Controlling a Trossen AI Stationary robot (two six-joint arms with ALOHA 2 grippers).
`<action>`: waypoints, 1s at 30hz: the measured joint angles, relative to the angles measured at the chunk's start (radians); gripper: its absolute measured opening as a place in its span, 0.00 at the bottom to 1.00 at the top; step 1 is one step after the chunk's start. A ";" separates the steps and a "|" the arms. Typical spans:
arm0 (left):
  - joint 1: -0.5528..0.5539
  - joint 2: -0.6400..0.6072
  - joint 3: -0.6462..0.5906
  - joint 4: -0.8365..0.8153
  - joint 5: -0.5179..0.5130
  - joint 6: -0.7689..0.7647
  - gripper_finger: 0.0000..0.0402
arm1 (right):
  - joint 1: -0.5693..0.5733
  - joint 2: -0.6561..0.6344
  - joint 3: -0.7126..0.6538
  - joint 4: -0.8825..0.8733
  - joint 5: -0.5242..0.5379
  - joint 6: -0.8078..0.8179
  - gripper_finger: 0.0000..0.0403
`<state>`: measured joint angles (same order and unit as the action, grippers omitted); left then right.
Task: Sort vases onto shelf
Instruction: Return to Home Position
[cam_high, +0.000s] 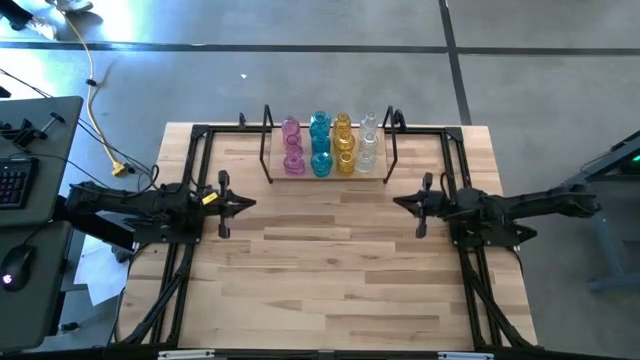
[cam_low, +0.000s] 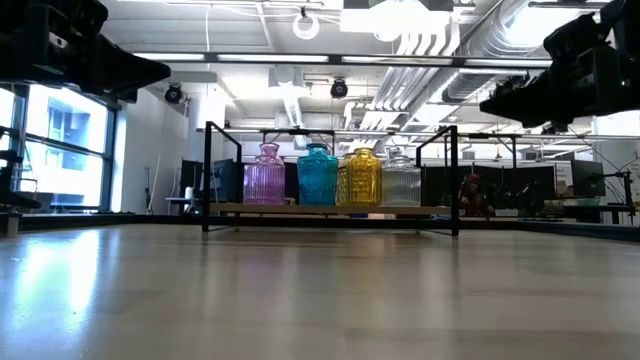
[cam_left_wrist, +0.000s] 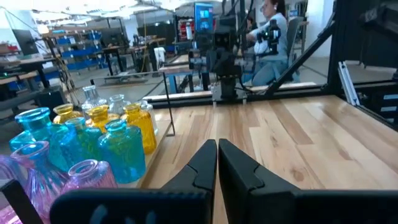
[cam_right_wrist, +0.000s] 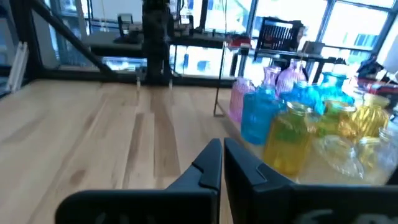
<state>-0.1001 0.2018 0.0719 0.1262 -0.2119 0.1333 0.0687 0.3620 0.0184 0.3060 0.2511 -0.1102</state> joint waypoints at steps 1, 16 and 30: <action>0.000 -0.013 -0.008 0.001 0.000 0.001 0.01 | -0.005 -0.026 -0.009 -0.022 0.000 0.002 0.00; 0.001 -0.198 -0.059 -0.082 0.006 0.058 0.01 | -0.074 -0.298 -0.009 -0.254 -0.028 -0.029 0.00; 0.003 -0.197 -0.059 -0.084 -0.014 0.061 0.01 | -0.259 -0.305 -0.009 -0.268 -0.114 -0.010 0.00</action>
<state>-0.0975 0.0043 0.0124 0.0422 -0.2254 0.1947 -0.1899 0.0570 0.0093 0.0380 0.1375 -0.1206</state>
